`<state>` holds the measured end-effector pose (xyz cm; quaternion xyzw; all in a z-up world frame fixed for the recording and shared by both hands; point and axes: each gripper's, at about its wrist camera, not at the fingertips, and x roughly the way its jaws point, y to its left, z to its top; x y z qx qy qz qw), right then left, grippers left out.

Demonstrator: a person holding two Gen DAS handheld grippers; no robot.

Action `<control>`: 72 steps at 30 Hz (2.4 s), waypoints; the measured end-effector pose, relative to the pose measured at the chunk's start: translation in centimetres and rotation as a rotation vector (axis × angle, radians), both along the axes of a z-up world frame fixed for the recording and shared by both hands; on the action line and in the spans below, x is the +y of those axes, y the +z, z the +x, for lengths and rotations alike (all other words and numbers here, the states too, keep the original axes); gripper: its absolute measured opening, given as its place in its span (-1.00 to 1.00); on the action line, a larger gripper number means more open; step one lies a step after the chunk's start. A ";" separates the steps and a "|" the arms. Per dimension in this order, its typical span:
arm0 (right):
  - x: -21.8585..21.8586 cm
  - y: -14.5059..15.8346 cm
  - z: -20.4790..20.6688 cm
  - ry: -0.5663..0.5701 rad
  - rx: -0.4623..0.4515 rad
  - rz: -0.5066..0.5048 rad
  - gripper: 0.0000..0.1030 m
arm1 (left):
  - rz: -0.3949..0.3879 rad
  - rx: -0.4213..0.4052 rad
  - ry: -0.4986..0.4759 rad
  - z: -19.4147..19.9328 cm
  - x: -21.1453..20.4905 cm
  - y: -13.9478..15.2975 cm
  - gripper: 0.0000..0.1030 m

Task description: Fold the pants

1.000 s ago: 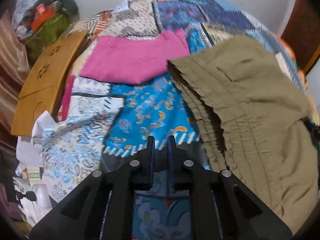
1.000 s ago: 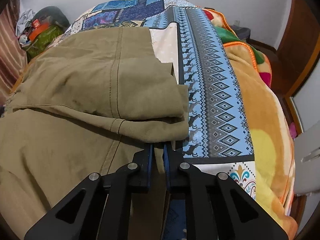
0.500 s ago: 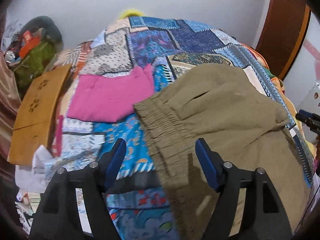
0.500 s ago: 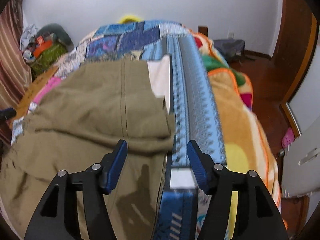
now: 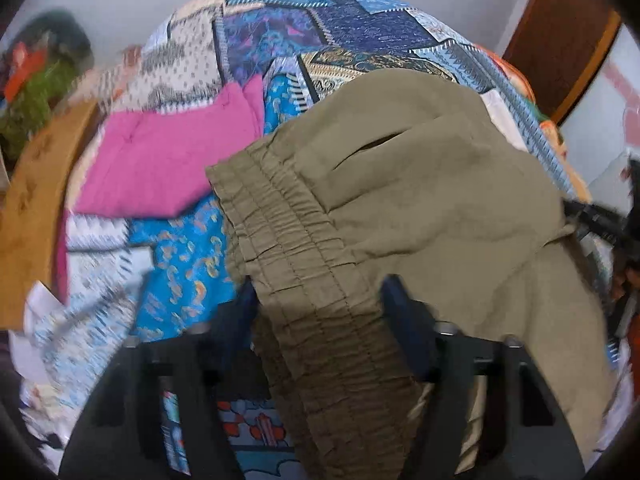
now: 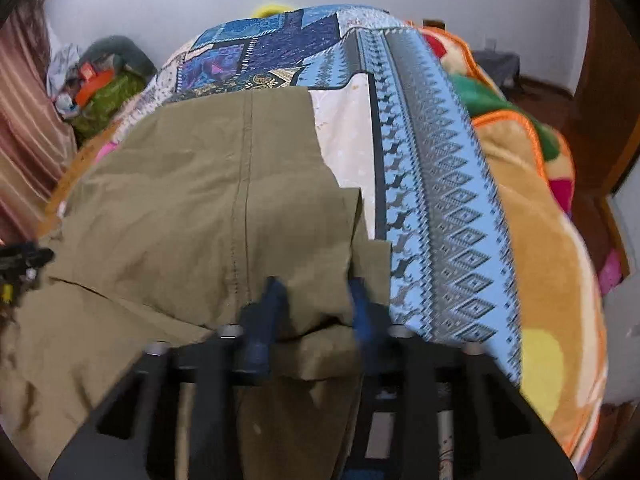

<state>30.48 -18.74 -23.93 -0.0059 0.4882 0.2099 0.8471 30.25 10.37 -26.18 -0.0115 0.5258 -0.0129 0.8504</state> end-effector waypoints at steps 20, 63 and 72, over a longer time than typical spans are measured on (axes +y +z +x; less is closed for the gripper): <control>2.8 -0.9 1.6 0.047 -0.062 -0.209 -0.79 | 0.097 -0.028 0.050 0.1 0.8 -0.4 0.21; 10.1 -0.3 16.9 0.015 -0.101 -0.058 -0.69 | -0.209 0.011 0.160 10.6 8.4 -3.7 0.22; 10.0 3.0 15.6 -0.038 -0.178 -0.098 -0.95 | -0.124 -0.101 0.171 9.3 8.4 1.3 -0.04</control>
